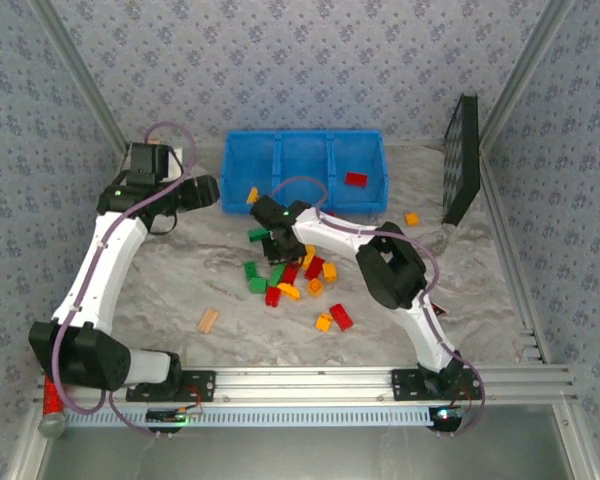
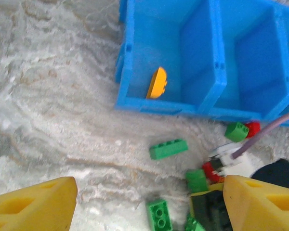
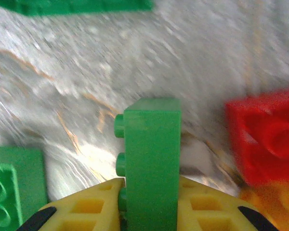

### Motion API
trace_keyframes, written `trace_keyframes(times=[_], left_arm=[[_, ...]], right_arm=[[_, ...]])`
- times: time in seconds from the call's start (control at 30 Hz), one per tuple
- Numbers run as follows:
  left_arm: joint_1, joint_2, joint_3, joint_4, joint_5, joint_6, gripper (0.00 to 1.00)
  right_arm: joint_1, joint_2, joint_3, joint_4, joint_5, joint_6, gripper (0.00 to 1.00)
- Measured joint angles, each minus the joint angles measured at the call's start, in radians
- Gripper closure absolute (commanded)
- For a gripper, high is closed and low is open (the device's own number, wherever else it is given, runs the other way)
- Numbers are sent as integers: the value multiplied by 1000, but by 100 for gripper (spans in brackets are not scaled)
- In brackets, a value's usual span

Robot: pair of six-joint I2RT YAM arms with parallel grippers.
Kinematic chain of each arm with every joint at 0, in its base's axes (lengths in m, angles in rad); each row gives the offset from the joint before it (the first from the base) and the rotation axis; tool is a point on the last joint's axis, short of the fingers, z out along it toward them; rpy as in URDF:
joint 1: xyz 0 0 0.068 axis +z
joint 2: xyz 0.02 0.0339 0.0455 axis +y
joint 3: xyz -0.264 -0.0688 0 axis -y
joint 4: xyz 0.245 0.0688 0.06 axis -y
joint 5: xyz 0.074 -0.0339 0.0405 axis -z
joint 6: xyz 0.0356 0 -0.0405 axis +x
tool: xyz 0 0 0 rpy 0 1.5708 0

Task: Sort the legos into containers by color
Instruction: Pick up the lego from the center of the table, then place the lego in the container.

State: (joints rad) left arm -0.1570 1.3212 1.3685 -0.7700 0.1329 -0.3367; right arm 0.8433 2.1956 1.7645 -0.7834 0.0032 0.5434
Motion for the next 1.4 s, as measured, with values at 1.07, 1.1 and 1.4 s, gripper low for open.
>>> trace_keyframes(times=[1.07,1.1,1.4], left_arm=[[-651,-237,-474,-51,-76,-418,18],[-678,-223,-474,-43,-85,-425,18],[-932,34,-394,14,-161,-405,18]], right_arm=[[-279,208,490,-20,130,-354,72],[-282,211,492,-20,128,-357,72],[-296,238,497,13,90,-376,63]])
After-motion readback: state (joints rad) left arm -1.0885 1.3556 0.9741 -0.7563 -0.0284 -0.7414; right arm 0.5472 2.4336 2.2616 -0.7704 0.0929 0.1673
